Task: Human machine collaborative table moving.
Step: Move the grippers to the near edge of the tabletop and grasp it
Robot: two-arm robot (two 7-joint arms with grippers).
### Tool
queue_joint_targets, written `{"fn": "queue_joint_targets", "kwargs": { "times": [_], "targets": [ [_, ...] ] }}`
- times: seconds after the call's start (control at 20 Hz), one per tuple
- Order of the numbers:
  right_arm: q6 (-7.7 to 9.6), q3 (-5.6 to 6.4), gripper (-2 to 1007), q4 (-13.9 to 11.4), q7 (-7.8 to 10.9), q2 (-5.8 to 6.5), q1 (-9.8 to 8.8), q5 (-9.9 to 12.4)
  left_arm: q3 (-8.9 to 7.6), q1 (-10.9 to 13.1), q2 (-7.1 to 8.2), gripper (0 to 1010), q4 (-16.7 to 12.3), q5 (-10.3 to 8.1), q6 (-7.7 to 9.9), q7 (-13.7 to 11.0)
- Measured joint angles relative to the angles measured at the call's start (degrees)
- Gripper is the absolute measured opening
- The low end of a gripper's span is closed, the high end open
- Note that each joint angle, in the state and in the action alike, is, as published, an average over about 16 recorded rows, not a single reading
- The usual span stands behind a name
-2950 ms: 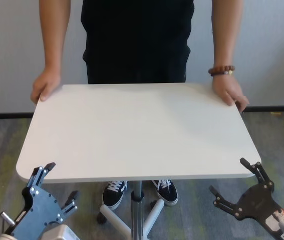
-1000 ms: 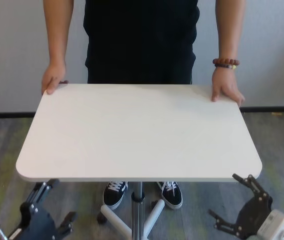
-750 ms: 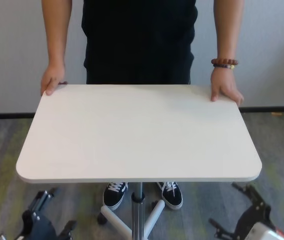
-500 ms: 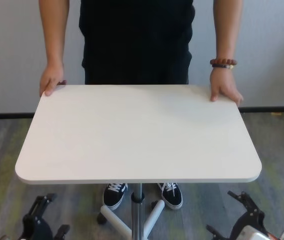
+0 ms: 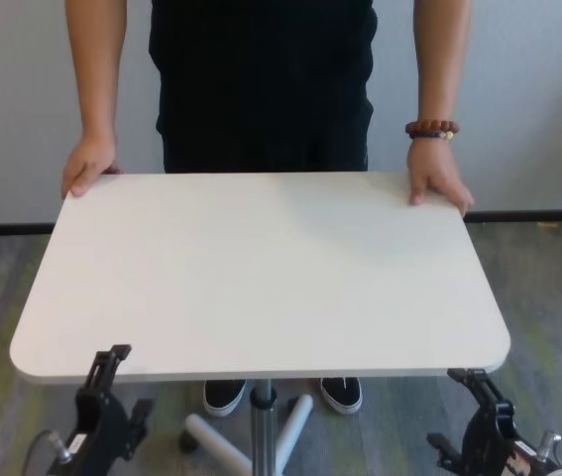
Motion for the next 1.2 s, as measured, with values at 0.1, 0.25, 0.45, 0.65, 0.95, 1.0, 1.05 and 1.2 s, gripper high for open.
{"fn": "queue_joint_targets", "kwargs": {
  "times": [0.1,0.25,0.45,0.65,0.95,1.0,1.05,1.2],
  "targets": [
    [0.16,-0.68,1005,1.0,-0.71,-0.05,0.83,-2.7,0.87,-1.2,-0.88,1001,1.5,0.94,0.42,1.2],
    [-0.21,-1.23,1005,2.5,-1.58,-0.41,1.86,-5.2,1.90,-2.8,-2.00,1001,3.6,1.67,0.57,2.7],
    [-1.34,-1.33,1005,4.3,-2.38,-1.33,2.74,-6.4,3.10,-4.3,-2.82,1001,5.9,2.17,0.33,3.9],
    [-2.47,-1.21,1005,6.0,-2.99,-2.37,3.26,-6.6,3.91,-5.2,-3.05,1001,7.6,2.10,-0.28,4.9],
    [-4.02,-0.58,1005,7.6,-4.53,-3.63,3.40,-6.3,4.57,-6.2,-3.39,1001,9.6,1.66,-1.09,6.5],
    [-4.30,-0.45,1005,7.8,-4.78,-3.80,3.35,-6.2,4.66,-6.3,-3.44,1001,9.9,1.65,-1.18,6.8],
    [-4.60,-0.33,1005,8.0,-5.01,-3.97,3.31,-6.1,4.71,-6.4,-3.49,1001,10.1,1.62,-1.24,7.1],
    [-5.43,-0.12,1005,8.6,-5.64,-4.41,3.23,-5.8,4.76,-6.6,-3.68,1001,10.9,1.46,-1.38,7.9]
  ]
}}
